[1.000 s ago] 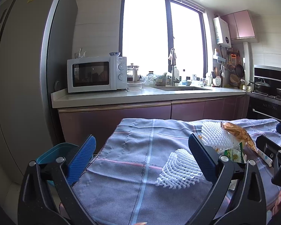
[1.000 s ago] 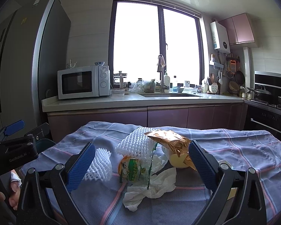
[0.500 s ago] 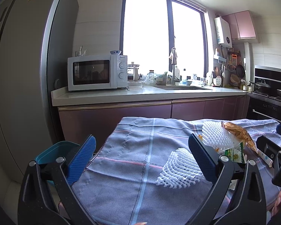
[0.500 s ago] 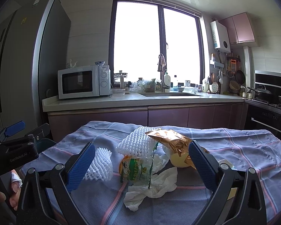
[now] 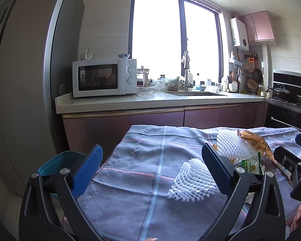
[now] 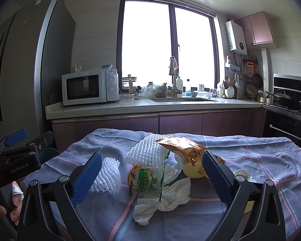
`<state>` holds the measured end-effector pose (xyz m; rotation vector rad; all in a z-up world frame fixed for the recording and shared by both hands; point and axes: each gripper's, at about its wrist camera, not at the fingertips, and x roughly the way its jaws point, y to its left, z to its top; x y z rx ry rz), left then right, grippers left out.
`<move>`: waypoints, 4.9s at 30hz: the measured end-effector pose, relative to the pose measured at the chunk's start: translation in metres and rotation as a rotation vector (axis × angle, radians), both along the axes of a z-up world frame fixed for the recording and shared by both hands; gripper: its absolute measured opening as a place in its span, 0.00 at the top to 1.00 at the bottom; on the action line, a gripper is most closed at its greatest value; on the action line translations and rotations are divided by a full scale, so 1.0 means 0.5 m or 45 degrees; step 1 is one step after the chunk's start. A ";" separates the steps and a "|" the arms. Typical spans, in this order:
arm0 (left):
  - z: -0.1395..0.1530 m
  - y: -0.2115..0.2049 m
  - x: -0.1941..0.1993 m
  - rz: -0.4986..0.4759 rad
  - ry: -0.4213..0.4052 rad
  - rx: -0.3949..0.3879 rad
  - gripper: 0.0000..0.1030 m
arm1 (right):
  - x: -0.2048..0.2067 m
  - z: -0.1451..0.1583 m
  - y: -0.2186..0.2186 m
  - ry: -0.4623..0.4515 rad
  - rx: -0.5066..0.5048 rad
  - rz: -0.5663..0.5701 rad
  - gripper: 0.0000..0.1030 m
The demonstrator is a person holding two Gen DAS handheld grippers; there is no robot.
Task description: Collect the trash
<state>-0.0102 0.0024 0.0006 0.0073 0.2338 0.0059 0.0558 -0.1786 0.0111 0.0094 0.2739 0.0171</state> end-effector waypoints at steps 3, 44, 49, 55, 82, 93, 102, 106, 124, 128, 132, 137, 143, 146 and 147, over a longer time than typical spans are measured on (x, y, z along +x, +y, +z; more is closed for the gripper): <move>-0.001 0.000 0.000 0.000 0.002 -0.001 0.05 | -0.001 0.000 -0.001 0.004 0.002 0.001 0.07; -0.074 -0.078 0.121 -0.276 0.358 0.045 0.05 | 0.076 -0.074 -0.091 0.326 0.112 0.011 0.10; -0.097 -0.106 0.164 -0.353 0.463 0.069 0.06 | 0.097 -0.113 -0.076 0.461 0.131 0.100 0.23; -0.126 -0.117 0.214 -0.417 0.615 0.036 0.26 | 0.121 -0.148 -0.067 0.587 0.148 0.132 0.40; -0.132 -0.065 0.226 -0.511 0.689 -0.131 0.45 | 0.057 -0.058 -0.134 0.451 0.206 0.137 0.90; -0.149 -0.061 0.239 -0.483 0.736 -0.143 0.98 | 0.076 -0.043 -0.064 0.412 0.151 0.279 0.90; -0.134 -0.032 0.218 -0.461 0.682 -0.150 0.52 | 0.090 -0.040 -0.025 0.414 0.119 0.341 0.90; -0.149 -0.042 0.220 -0.521 0.724 -0.145 0.47 | 0.093 -0.045 -0.023 0.429 0.121 0.345 0.90; -0.081 0.065 0.166 -0.450 0.553 -0.200 0.90 | 0.135 -0.017 0.075 0.411 0.052 0.535 0.90; -0.043 0.157 0.149 -0.337 0.480 -0.232 0.90 | 0.157 -0.001 0.137 0.403 0.030 0.646 0.90; -0.011 0.254 0.136 -0.206 0.419 -0.253 0.90 | 0.186 0.013 0.213 0.402 0.003 0.769 0.90; 0.010 0.376 0.135 -0.049 0.375 -0.291 0.90 | 0.228 0.011 0.322 0.445 -0.004 0.925 0.90; 0.001 0.507 0.169 0.114 0.382 -0.319 0.90 | 0.285 -0.007 0.455 0.528 -0.019 1.082 0.90; -0.029 0.560 0.202 0.173 0.422 -0.340 0.90 | 0.314 -0.021 0.517 0.582 -0.042 1.141 0.90; -0.041 0.575 0.214 0.184 0.437 -0.350 0.90 | 0.321 -0.027 0.535 0.603 -0.051 1.157 0.90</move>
